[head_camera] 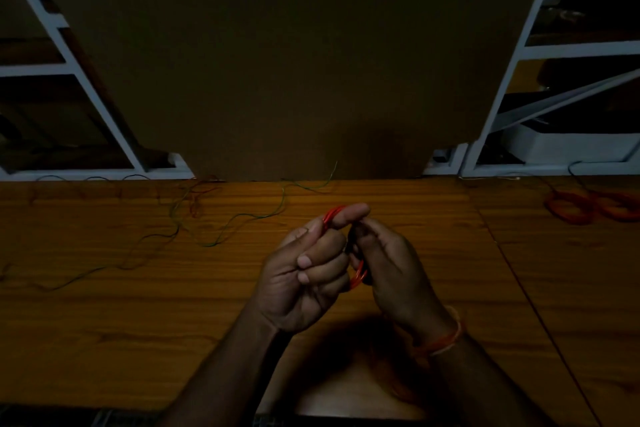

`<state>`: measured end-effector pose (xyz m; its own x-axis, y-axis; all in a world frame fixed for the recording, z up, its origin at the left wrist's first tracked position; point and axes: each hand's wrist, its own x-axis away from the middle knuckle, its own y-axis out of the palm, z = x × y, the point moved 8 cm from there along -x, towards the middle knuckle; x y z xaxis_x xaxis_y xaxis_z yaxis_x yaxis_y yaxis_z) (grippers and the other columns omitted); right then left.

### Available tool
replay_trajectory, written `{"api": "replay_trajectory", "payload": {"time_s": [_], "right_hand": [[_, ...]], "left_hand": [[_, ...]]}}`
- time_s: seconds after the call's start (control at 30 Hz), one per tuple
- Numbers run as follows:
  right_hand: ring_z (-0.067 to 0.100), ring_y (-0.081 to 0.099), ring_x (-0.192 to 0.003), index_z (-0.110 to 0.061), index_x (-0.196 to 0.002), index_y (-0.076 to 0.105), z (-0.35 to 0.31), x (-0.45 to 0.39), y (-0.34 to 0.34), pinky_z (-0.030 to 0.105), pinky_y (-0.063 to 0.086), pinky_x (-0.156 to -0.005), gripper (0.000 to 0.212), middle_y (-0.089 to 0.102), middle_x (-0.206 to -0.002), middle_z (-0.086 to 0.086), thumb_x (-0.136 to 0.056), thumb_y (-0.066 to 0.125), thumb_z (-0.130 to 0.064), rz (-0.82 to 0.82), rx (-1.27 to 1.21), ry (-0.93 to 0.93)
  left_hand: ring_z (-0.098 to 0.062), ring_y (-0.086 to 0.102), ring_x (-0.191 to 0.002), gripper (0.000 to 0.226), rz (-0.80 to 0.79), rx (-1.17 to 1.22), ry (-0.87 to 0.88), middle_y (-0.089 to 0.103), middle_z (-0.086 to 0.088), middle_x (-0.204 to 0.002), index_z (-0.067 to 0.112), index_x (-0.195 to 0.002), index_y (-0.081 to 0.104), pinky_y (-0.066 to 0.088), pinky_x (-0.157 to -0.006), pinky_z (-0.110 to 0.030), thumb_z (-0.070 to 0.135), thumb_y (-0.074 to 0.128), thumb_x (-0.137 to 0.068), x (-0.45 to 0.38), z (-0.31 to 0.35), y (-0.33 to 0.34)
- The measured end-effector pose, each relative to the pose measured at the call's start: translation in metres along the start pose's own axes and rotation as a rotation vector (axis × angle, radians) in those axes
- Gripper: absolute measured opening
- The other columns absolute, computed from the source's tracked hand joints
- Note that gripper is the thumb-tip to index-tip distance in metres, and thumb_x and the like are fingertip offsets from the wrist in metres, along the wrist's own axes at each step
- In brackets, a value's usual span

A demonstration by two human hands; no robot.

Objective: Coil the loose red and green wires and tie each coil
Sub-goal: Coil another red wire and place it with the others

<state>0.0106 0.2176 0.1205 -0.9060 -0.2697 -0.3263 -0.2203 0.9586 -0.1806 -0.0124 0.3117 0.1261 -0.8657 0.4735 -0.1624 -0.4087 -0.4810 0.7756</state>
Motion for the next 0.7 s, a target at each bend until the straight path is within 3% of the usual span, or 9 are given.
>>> {"api": "replay_trajectory", "payload": {"time_s": [0.13, 0.37, 0.57, 0.7], "right_hand": [[0.006, 0.048, -0.059, -0.012, -0.085, 0.056, 0.001, 0.0, 0.003, 0.024, 0.036, -0.056, 0.043, 0.053, -0.067, -0.006, -0.105, 0.034, -0.043, -0.013, 0.049, 0.021], [0.013, 0.035, -0.054, -0.017, -0.077, 0.05, 0.018, 0.006, 0.021, 0.025, 0.029, -0.048, 0.04, 0.042, -0.063, -0.006, -0.103, 0.04, -0.046, -0.151, -0.277, 0.186], [0.013, 0.039, -0.053, -0.021, -0.081, 0.055, 0.029, 0.01, 0.012, 0.023, 0.032, -0.049, 0.034, 0.047, -0.069, 0.005, -0.101, 0.045, -0.046, -0.173, -0.239, 0.213], [0.011, 0.045, -0.055, -0.023, -0.088, 0.06, 0.04, 0.021, 0.006, 0.02, 0.036, -0.052, 0.031, 0.056, -0.069, 0.0, -0.101, 0.044, -0.047, -0.212, -0.176, 0.257]], "left_hand": [[-0.005, 0.034, -0.053, 0.04, 0.016, 0.077, 0.011, 0.037, 0.005, -0.068, -0.006, -0.139, 0.043, 0.027, -0.054, -0.022, 0.02, 0.031, -0.111, 0.0, -0.001, -0.005], [-0.005, 0.04, -0.054, 0.033, 0.06, 0.292, -0.013, 0.049, 0.001, -0.068, 0.002, -0.109, 0.056, 0.031, -0.054, -0.02, 0.024, 0.031, -0.111, 0.0, -0.012, -0.018], [-0.005, 0.039, -0.052, 0.026, 0.076, 0.361, -0.056, 0.059, -0.002, -0.072, 0.003, -0.109, 0.053, 0.031, -0.053, -0.022, 0.019, 0.032, -0.111, 0.004, -0.017, -0.03], [-0.004, 0.039, -0.054, 0.022, 0.13, 0.445, 0.042, 0.059, -0.003, -0.073, 0.001, -0.111, 0.055, 0.031, -0.053, -0.023, 0.012, 0.036, -0.108, 0.008, 0.002, -0.048]]}}
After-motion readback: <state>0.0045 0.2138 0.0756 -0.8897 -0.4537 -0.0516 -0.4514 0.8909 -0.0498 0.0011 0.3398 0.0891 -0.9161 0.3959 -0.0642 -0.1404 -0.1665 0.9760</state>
